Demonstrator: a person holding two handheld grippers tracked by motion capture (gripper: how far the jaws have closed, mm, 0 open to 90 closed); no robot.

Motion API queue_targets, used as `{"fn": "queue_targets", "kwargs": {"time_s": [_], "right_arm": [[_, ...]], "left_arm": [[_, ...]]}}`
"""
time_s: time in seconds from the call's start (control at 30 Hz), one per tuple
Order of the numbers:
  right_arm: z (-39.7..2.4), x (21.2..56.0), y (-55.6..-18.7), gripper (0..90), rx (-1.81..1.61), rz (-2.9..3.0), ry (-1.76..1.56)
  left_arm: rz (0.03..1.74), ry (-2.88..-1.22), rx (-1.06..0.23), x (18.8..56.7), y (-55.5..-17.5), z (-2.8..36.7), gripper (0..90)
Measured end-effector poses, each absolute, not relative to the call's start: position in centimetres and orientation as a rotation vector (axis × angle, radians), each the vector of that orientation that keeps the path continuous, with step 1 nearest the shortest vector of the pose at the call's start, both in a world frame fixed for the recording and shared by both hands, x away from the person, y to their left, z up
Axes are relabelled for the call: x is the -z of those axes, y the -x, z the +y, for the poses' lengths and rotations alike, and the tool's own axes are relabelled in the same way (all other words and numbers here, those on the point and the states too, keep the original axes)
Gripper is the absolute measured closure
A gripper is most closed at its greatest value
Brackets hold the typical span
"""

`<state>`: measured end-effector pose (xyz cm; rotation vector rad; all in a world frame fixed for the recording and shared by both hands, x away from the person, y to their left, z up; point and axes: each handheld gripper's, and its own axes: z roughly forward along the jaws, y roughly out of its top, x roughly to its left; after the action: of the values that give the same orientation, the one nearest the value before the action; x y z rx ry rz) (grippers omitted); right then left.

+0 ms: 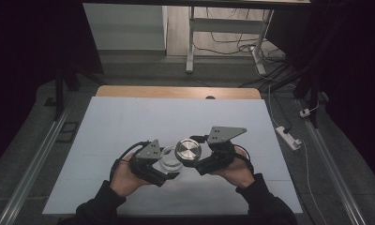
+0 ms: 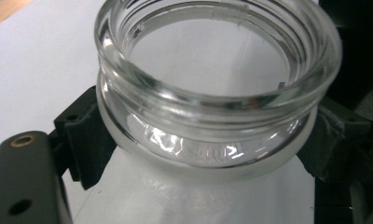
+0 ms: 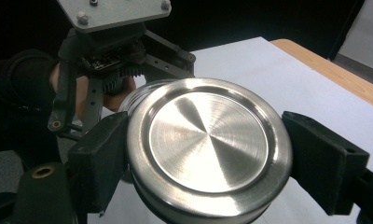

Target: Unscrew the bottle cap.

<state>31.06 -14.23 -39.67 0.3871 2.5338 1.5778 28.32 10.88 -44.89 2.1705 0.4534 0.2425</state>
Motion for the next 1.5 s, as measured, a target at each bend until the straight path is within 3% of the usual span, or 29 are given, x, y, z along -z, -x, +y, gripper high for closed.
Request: {"fn": "queue_targets", "kwargs": {"time_s": [1.2,1.5], "right_arm": [[-14.4,39.9,-31.0,17.9,-1.588,2.497,-0.425],[-14.4,40.1,-30.8,17.9,-1.598,2.496,-0.420]], "left_arm": [[0.598,-2.174,-0.285,50.3,-30.4,11.2,16.1],[0.621,-2.136,-0.317,49.8,-30.9,11.4,16.1]]}}
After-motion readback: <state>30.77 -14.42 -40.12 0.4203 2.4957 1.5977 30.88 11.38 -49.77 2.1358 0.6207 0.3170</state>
